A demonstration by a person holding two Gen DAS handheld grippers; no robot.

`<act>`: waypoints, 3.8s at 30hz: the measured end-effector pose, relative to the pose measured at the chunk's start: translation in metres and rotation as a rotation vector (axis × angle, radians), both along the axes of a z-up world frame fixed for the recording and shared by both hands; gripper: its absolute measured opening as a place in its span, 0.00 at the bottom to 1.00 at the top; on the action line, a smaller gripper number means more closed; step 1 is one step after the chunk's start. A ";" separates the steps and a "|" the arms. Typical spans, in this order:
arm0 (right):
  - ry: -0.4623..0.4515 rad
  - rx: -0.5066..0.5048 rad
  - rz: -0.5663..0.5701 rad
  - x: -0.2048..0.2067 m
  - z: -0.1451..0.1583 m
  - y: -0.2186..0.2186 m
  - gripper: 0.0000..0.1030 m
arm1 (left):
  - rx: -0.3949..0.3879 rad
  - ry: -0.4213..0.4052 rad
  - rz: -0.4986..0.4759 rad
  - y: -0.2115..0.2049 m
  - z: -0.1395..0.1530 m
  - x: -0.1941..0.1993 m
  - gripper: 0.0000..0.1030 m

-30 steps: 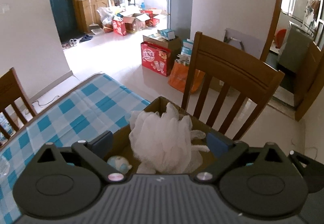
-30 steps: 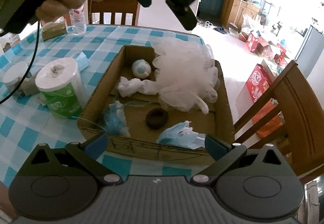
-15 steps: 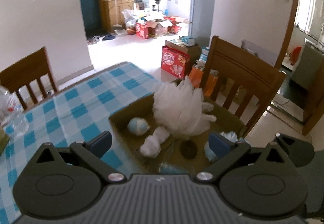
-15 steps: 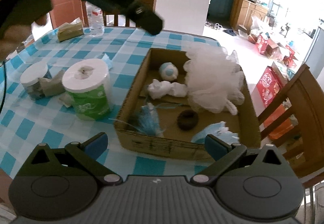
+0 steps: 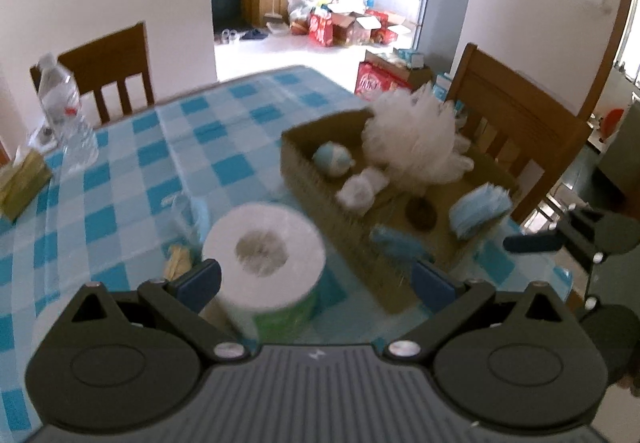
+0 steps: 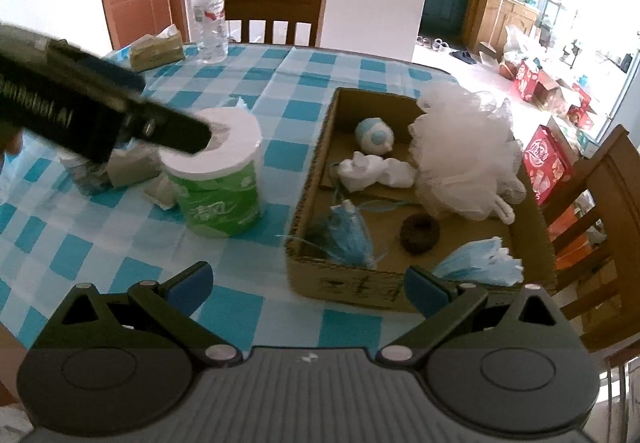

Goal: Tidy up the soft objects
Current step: 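Withdraw both grippers from the box back toward the table items, then lower the left gripper onto the brown fabric pouch and close on it, then close the right gripper on the blue looped mask while the left gripper holds the pouch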

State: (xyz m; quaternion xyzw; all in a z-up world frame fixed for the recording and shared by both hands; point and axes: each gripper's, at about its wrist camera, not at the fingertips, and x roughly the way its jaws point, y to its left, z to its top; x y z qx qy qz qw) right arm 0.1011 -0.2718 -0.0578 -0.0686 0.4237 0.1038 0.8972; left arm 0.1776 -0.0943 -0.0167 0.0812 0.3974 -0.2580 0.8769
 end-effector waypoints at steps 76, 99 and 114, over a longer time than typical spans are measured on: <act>0.181 0.053 0.125 0.054 -0.042 0.099 1.00 | 0.446 0.223 -0.324 0.074 -0.112 0.118 0.30; 0.099 0.056 0.182 0.175 0.017 0.102 1.00 | 0.349 0.184 -0.230 0.080 -0.101 0.134 0.22; 0.349 0.184 0.146 0.271 -0.026 0.117 0.92 | 0.313 0.209 -0.192 0.084 -0.105 0.142 0.22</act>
